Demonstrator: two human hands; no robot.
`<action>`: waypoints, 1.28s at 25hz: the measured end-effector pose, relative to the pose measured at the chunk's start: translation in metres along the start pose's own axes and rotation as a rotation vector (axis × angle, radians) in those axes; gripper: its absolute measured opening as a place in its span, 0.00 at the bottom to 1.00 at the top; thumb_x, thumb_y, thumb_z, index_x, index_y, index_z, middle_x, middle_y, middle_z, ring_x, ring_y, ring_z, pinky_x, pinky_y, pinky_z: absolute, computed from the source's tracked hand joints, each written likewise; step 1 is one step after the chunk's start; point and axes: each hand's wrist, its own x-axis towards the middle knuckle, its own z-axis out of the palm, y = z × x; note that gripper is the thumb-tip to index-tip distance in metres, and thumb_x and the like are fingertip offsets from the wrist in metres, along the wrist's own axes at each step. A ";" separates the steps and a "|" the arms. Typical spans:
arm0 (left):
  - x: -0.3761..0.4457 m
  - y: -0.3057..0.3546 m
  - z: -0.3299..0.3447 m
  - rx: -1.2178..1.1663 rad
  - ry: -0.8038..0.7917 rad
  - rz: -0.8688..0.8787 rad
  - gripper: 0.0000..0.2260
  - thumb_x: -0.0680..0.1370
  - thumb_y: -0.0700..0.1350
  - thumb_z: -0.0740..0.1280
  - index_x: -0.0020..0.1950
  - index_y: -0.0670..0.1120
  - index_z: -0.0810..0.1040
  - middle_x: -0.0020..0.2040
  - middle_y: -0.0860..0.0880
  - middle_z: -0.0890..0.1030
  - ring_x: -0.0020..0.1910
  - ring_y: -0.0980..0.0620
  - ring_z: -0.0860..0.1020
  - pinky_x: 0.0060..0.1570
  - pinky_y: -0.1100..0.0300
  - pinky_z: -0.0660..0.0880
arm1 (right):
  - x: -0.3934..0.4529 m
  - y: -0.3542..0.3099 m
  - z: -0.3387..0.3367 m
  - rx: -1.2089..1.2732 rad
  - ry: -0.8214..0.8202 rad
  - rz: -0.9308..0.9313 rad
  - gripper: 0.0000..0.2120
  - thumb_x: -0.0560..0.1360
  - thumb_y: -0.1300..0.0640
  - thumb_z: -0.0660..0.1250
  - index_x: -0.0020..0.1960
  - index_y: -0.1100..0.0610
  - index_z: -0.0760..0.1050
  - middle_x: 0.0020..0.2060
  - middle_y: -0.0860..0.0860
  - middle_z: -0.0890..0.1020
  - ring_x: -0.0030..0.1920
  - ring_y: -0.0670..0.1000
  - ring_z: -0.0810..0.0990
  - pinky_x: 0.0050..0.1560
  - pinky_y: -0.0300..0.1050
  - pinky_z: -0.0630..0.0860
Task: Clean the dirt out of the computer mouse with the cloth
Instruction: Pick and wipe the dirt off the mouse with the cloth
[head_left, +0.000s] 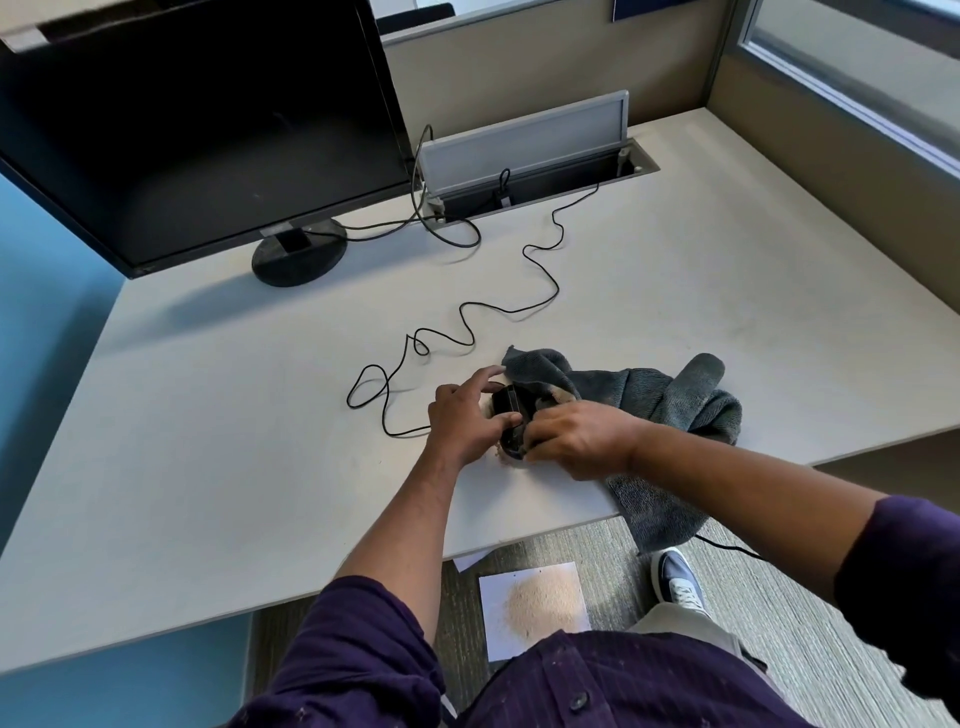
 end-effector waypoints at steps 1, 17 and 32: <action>0.000 0.000 0.000 0.003 -0.007 -0.001 0.31 0.73 0.56 0.78 0.74 0.64 0.71 0.62 0.64 0.82 0.65 0.47 0.70 0.60 0.53 0.63 | 0.002 0.005 -0.002 0.011 0.050 0.064 0.13 0.64 0.71 0.72 0.46 0.60 0.84 0.43 0.56 0.83 0.41 0.58 0.82 0.40 0.50 0.80; 0.003 -0.006 0.002 -0.028 -0.026 0.000 0.32 0.73 0.56 0.77 0.74 0.64 0.70 0.59 0.68 0.79 0.66 0.49 0.67 0.60 0.54 0.59 | 0.008 0.041 -0.023 -0.295 -0.224 0.725 0.13 0.68 0.58 0.66 0.52 0.54 0.78 0.48 0.50 0.79 0.46 0.55 0.81 0.38 0.49 0.77; -0.001 -0.004 0.002 -0.034 -0.020 -0.010 0.32 0.74 0.56 0.77 0.76 0.64 0.68 0.61 0.68 0.79 0.66 0.50 0.67 0.60 0.54 0.60 | 0.018 0.027 -0.005 0.312 -0.027 0.677 0.07 0.73 0.53 0.72 0.50 0.45 0.83 0.47 0.41 0.82 0.50 0.45 0.80 0.50 0.48 0.77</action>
